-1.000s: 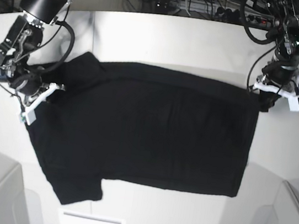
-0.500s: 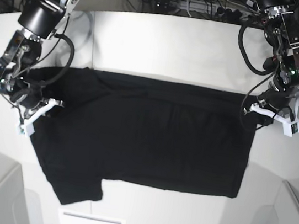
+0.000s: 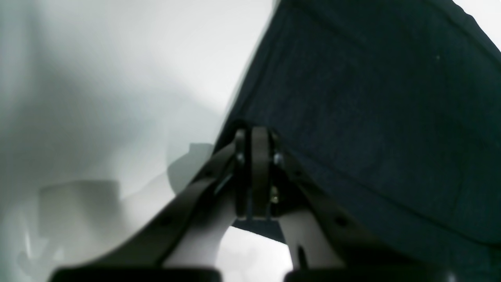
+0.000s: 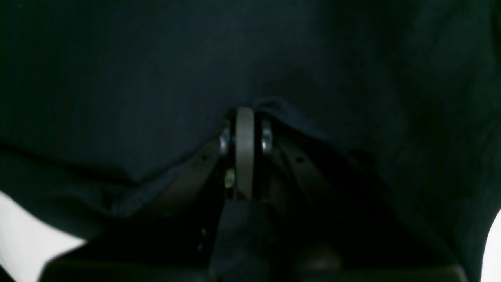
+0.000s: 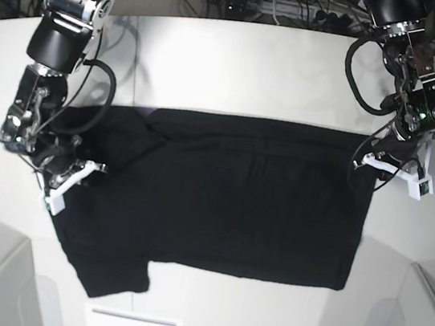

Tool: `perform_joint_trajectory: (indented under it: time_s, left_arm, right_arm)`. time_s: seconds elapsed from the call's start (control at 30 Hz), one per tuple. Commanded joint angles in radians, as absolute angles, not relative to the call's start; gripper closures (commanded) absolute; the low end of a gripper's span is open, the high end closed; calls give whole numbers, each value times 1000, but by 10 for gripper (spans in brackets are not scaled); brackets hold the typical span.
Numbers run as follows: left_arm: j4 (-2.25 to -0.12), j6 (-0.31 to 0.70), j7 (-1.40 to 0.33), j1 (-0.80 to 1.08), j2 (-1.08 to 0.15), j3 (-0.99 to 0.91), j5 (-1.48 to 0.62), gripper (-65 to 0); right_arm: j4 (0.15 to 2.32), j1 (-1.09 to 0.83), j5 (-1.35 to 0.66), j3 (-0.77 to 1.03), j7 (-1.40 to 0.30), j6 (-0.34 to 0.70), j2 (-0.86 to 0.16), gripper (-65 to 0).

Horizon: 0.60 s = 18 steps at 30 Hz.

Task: Fold the T-shirt properly
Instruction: 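Lift the shoulders and pull the shirt toward the robot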

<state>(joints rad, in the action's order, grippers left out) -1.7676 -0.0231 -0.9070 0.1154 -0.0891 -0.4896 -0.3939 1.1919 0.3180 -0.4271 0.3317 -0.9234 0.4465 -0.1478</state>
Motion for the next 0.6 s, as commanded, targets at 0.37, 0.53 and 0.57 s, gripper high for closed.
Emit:
perform_joint_trajectory:
  time_s: [0.37,0.53,0.57]
  left_arm:
    - [-1747,-19,-886,19,-102,-492,-397,0]
    - [-1705,-19,-885,8,-102,-496,-397,0]
    - [-1701,-19,-883,8,-102,-493,-397,0]
  right_arm:
    - [1208,337,-441,338,-835,387,-165,0]
    - [1211,323,-443,338,-780,367,-165,0]
    - [1210,321,-443,338,-773,367,-165,0]
